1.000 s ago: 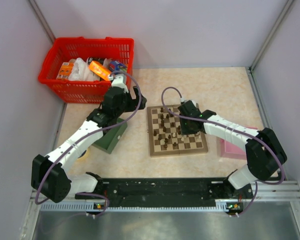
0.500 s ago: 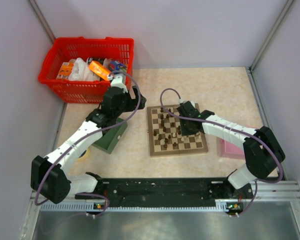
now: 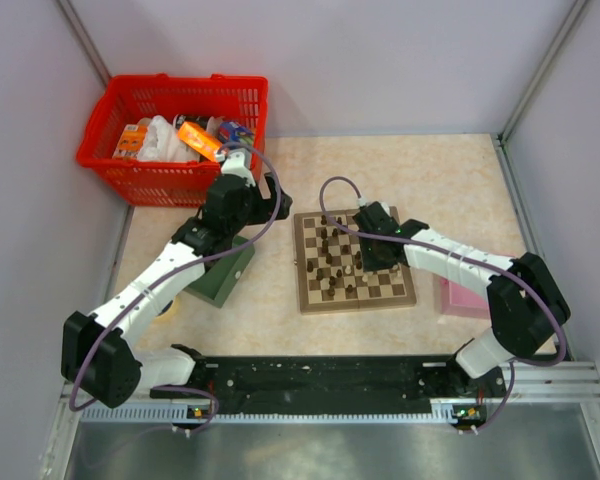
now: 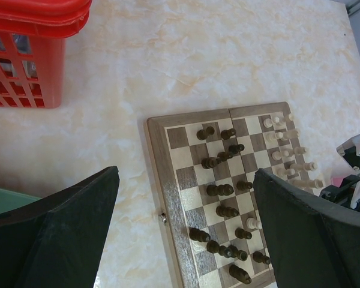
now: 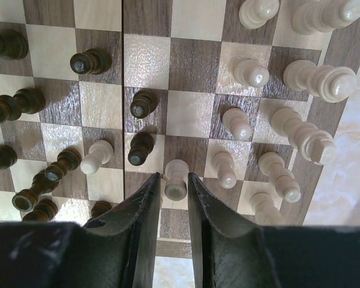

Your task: Set up the chess pieces on the board

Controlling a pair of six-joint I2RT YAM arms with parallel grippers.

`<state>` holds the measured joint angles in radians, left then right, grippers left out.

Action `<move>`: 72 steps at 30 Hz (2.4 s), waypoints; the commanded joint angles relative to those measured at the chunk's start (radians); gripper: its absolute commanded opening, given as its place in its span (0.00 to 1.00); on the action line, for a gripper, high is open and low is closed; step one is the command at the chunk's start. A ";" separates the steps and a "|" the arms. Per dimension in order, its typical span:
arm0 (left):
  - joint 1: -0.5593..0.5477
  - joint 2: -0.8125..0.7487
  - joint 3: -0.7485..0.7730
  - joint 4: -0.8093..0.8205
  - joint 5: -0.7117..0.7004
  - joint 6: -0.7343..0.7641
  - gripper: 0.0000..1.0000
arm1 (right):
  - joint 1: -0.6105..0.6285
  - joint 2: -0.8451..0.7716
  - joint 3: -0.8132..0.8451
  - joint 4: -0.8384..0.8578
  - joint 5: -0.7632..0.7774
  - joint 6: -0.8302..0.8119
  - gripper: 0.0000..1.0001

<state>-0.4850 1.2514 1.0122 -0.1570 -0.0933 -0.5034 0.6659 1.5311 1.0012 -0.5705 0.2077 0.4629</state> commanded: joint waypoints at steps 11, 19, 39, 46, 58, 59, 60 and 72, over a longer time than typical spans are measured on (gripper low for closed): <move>0.006 -0.038 -0.004 0.048 0.007 -0.006 0.99 | 0.018 -0.019 0.039 -0.006 0.001 -0.009 0.26; 0.006 -0.041 -0.006 0.048 0.007 -0.006 0.99 | 0.018 -0.017 0.040 -0.015 0.002 -0.010 0.23; 0.006 -0.038 -0.001 0.051 0.014 -0.004 0.99 | 0.020 -0.106 0.069 -0.019 0.013 -0.003 0.11; 0.009 -0.037 -0.007 0.051 0.010 -0.006 0.99 | 0.020 -0.270 0.048 -0.077 0.058 0.019 0.11; 0.010 -0.056 -0.017 0.059 0.015 -0.015 0.99 | 0.020 -0.468 -0.185 -0.198 0.091 0.161 0.10; 0.008 -0.055 -0.018 0.062 0.018 -0.015 0.99 | 0.018 -0.463 -0.193 -0.198 0.093 0.164 0.10; 0.008 -0.055 -0.018 0.063 0.020 -0.017 0.99 | 0.020 -0.459 -0.199 -0.197 0.098 0.168 0.10; 0.009 -0.055 -0.021 0.063 0.017 -0.020 0.99 | 0.020 -0.393 -0.256 -0.114 0.130 0.174 0.10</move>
<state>-0.4805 1.2240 0.9989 -0.1490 -0.0826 -0.5213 0.6724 1.1217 0.7574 -0.7410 0.3050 0.6151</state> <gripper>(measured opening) 0.987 0.159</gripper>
